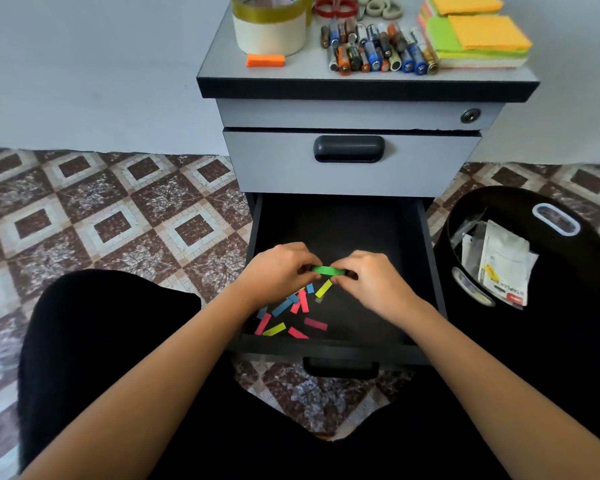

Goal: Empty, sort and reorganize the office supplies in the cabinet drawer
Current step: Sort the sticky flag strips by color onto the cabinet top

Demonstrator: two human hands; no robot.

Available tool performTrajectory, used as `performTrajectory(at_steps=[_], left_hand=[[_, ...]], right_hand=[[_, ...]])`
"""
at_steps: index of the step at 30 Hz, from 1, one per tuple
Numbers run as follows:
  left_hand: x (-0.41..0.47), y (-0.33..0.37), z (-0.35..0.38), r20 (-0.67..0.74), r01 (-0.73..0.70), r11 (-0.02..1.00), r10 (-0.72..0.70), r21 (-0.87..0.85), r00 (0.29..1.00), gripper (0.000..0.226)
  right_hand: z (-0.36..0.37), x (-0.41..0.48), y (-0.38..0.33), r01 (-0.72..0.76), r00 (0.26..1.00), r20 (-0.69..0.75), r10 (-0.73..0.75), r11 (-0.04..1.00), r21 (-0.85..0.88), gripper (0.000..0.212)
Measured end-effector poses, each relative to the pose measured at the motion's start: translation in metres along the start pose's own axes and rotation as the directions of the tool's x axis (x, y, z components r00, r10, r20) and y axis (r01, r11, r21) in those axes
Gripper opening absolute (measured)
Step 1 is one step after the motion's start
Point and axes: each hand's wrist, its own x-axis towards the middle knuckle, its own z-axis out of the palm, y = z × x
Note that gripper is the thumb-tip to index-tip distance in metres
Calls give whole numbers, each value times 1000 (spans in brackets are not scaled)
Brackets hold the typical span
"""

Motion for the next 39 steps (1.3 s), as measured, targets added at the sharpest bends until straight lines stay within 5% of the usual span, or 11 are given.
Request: performTrajectory(at_steps=[12, 28, 39], left_hand=[[8, 1, -77, -107, -63, 993, 74, 101, 991, 25], [49, -4, -203, -367, -65, 971, 148, 228, 918, 25], [74, -24, -221, -418, 18, 979, 69, 202, 906, 34]], right_hand=[[-58, 33, -39, 105, 992, -71, -105, 994, -2, 33], [-158, 116, -117, 245, 941, -181, -286, 944, -219, 29], [-155, 161, -124, 139, 956, -219, -193, 961, -240, 30]])
